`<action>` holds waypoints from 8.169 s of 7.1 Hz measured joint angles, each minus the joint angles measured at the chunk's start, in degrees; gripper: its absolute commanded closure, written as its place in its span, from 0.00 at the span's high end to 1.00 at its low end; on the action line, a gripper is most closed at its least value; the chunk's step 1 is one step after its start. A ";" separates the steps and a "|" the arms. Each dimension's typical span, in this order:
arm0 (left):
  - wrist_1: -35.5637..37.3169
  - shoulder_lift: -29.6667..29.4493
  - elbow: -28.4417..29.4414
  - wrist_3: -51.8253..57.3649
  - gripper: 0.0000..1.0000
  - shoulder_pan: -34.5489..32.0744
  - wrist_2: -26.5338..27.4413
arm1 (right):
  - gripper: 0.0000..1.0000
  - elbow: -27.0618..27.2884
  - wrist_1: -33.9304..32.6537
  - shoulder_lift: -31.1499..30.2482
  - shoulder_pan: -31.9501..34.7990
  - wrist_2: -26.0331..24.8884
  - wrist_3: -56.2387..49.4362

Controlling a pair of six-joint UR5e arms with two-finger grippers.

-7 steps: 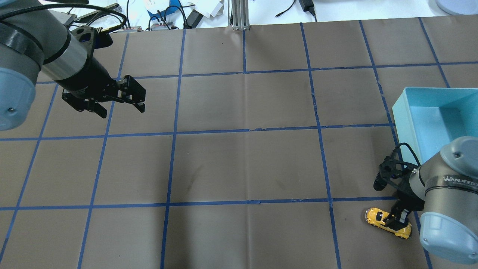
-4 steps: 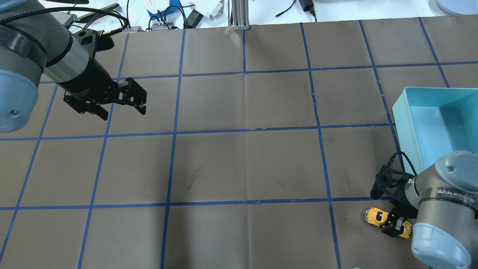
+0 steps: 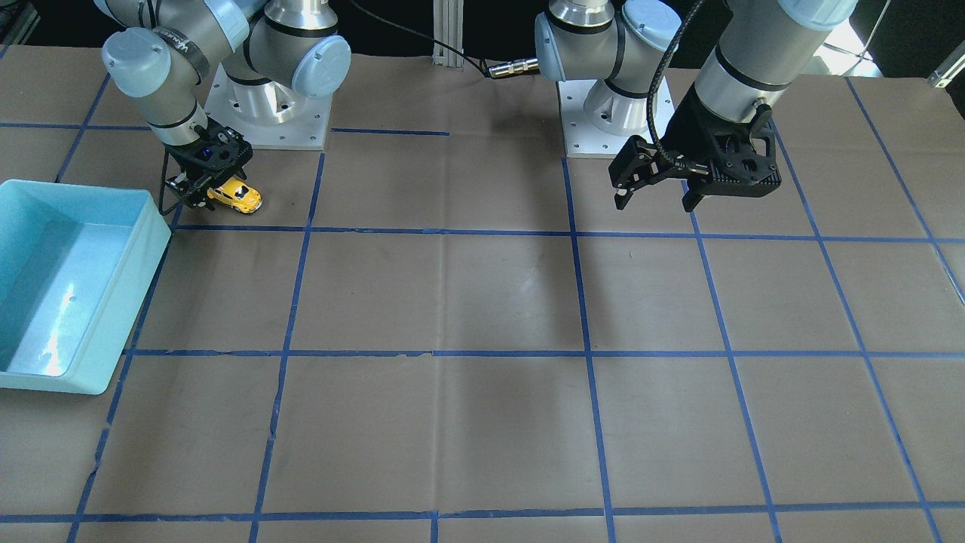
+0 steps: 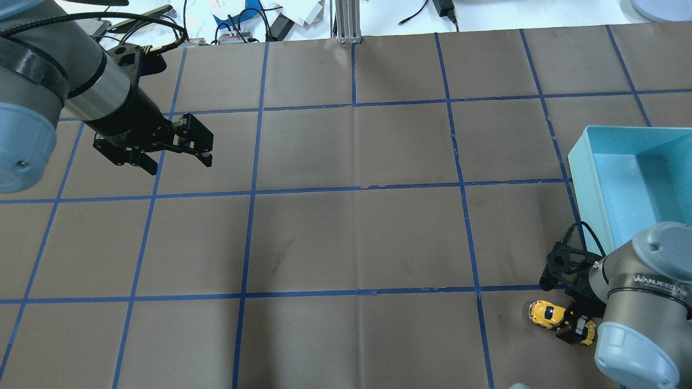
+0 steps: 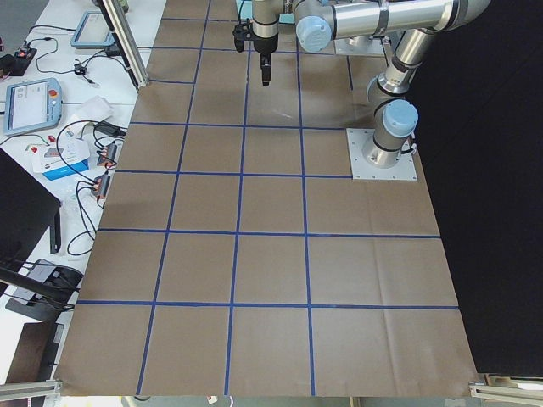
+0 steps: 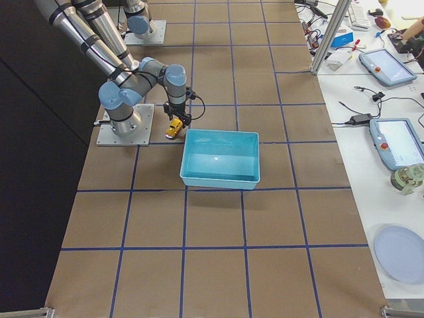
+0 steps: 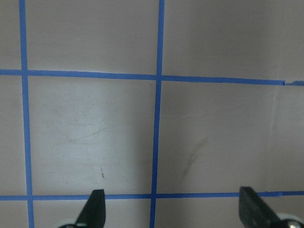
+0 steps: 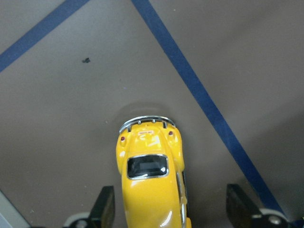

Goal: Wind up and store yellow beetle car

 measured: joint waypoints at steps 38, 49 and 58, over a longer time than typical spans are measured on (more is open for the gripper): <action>0.35 0.96 0.42 1.11 1.00 -0.59 1.09 | 0.39 -33.78 11.05 18.54 -7.67 -1.03 -22.90; 0.35 1.02 0.03 1.05 1.00 -0.62 1.05 | 1.00 -33.51 -0.79 31.94 -8.16 -0.94 -33.64; 0.35 1.06 0.02 1.13 1.00 -0.60 1.12 | 1.00 -42.69 23.00 16.79 1.62 9.65 25.43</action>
